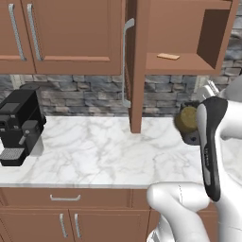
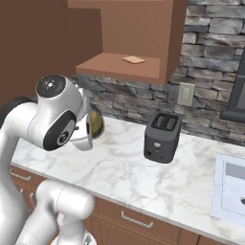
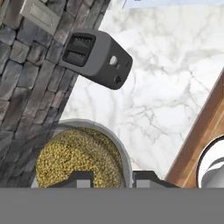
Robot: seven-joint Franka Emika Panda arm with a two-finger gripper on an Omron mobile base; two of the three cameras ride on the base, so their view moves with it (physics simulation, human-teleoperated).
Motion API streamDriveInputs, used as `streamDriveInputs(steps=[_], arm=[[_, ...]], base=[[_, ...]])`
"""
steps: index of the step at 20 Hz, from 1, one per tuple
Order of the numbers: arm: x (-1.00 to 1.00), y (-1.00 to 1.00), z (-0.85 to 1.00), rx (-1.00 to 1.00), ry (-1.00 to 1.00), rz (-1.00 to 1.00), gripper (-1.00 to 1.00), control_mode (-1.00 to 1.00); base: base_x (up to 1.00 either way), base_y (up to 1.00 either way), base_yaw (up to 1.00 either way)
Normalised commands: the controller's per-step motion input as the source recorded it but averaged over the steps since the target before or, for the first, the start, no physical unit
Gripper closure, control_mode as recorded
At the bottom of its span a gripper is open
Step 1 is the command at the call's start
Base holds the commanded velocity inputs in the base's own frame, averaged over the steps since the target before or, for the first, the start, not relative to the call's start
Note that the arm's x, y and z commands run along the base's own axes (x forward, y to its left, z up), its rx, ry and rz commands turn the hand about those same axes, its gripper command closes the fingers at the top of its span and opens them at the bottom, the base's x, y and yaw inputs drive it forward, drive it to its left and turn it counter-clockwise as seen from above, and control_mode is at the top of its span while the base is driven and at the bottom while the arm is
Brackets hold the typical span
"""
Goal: Pick the jar and jar from the dining table and place them in the open cabinet. Close the cabinet after placing the objects.
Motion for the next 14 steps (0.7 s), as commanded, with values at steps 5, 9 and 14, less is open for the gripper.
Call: streamDriveInputs(steps=[5, 9, 14], arm=[[0.0, 0.0, 0.33, 0.0, 0.0, 0.0, 1.0, -1.0], [0.0, 0.0, 0.27, 0.0, -0.04, 0.02, 1.0, -1.0], [0.0, 0.0, 0.25, 0.0, -0.06, 0.04, 1.0, -1.0]], base=[[0.0, 0.0, 0.0], [0.0, 0.0, 0.0], [0.0, 0.0, 0.0]])
